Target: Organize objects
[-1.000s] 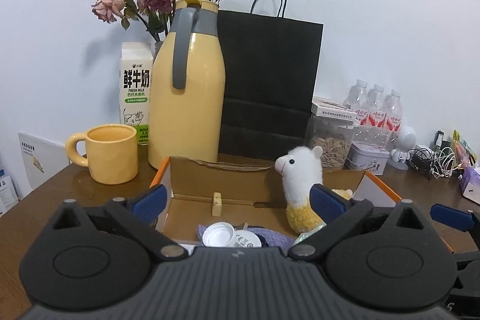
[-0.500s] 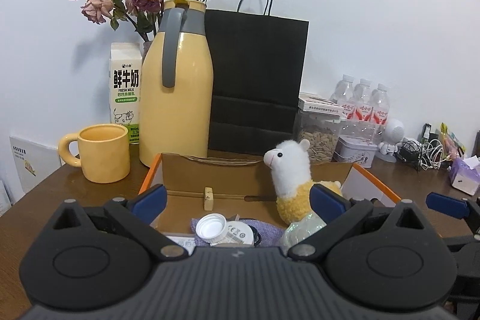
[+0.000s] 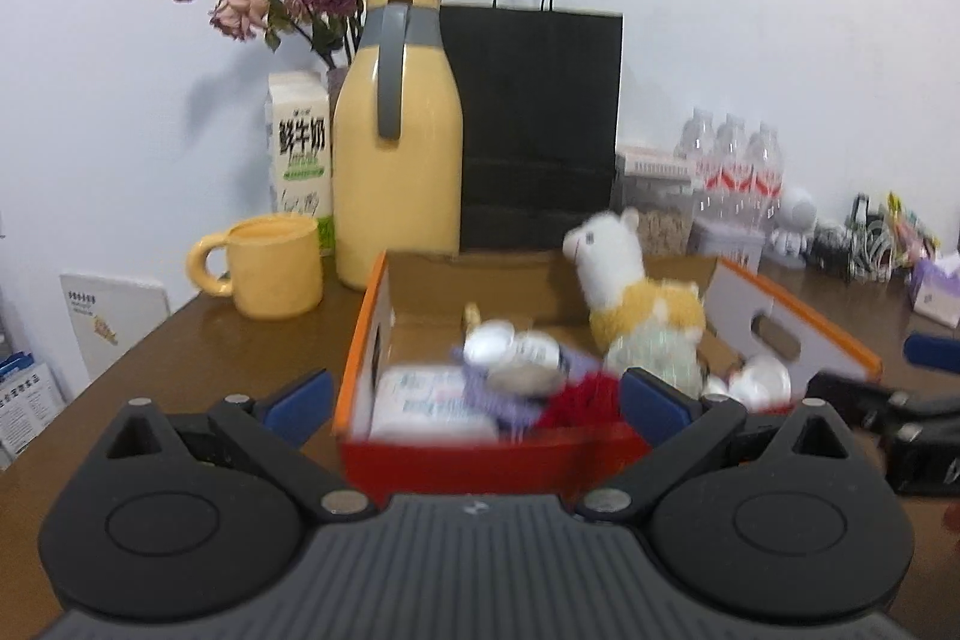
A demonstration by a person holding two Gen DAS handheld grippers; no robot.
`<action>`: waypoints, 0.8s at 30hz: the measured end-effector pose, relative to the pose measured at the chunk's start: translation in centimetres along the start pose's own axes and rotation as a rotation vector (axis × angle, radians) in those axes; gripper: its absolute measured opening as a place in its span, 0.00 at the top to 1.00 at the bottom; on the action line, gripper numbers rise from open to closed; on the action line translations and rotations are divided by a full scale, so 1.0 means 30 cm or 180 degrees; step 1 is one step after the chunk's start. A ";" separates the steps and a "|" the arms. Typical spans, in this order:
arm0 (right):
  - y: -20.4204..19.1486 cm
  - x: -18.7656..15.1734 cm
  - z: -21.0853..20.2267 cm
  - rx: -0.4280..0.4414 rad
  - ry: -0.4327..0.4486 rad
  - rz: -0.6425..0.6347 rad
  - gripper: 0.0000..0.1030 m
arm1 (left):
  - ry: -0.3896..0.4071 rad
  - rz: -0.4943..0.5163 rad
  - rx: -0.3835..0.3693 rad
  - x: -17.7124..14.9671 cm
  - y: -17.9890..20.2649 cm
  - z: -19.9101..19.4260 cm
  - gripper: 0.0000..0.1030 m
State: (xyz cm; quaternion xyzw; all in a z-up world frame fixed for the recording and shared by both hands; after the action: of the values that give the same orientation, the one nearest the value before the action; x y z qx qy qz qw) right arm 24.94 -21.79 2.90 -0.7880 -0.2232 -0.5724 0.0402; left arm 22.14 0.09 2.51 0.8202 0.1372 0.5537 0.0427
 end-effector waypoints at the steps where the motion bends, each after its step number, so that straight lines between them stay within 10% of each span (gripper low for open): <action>1: -0.001 -0.007 -0.020 0.0018 -0.0021 0.0005 0.00 | -0.0053 0.0022 0.0011 -0.016 -0.005 -0.014 0.00; 24: -0.037 -0.125 -0.257 0.0143 -0.0302 0.0105 0.00 | -0.0410 0.0064 0.0079 -0.162 -0.020 -0.274 0.00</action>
State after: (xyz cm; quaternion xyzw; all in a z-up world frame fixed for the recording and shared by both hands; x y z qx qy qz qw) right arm 16.75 -24.40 1.86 -0.8167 -0.2246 -0.5285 0.0567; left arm 12.76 -1.33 1.15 0.8560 0.1327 0.4984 0.0357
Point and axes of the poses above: each gripper's, at about its wrist camera, not at the fingertips, and z roughly the way its jaws point, y to its right, x to its top, the point moved 2 cm from there along z, roughly the way its jaws point, and after that the axes turned 12 degrees about -z, right-handed, at the moved point
